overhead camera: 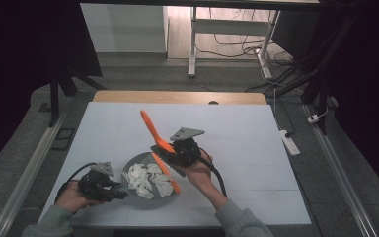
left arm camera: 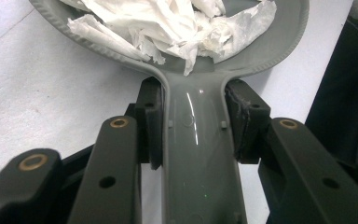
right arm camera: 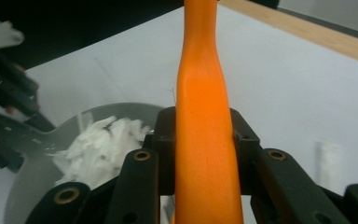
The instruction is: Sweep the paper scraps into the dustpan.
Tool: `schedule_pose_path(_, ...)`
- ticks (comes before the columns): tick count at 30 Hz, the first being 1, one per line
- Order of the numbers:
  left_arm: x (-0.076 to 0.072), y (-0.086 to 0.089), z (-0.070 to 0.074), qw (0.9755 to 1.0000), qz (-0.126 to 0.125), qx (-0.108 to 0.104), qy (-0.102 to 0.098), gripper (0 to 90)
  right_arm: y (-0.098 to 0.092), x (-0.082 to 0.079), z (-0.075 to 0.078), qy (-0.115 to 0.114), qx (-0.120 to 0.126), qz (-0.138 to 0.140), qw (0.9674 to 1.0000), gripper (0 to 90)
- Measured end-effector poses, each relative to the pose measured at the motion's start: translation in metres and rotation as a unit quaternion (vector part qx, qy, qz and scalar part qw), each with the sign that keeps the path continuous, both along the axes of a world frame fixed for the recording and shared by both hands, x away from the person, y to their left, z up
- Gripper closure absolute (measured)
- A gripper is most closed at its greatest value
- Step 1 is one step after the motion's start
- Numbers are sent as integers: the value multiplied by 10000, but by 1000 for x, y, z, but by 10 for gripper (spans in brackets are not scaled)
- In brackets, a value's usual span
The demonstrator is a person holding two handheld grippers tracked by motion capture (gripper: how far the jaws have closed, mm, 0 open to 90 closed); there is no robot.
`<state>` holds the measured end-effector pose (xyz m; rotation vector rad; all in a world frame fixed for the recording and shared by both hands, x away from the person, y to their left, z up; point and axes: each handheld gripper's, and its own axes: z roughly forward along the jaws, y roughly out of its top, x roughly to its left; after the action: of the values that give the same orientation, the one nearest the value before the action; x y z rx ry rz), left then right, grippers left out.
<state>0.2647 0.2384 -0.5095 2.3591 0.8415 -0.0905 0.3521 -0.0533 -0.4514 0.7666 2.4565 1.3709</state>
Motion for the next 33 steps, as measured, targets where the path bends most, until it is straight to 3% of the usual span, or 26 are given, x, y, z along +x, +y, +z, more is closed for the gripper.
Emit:
schedule_pose_path(10, 0, 1, 0, 10000, 31, 3, -1, 607, -31, 21, 4, -85, 30, -571, 9983, 703)
schedule_pose_path(16, 1, 0, -1, 10000, 67, -26, 2, 608, -50, 42, 0, -163, -140, -983, 9949, 704)
schedule_pose_path(19, 2, 0, -2, 10000, 80, -29, -2, 607, -59, 59, -6, -52, -103, -1188, 9929, 703)
schedule_pose_path(27, 3, 1, -2, 10000, 79, -49, 6, 607, -59, 103, -26, 208, -357, -1505, 9877, 703)
schedule_pose_path(33, 4, 2, -3, 10000, 59, -53, 15, 607, -52, 117, -35, 270, -611, -1546, 9857, 703)
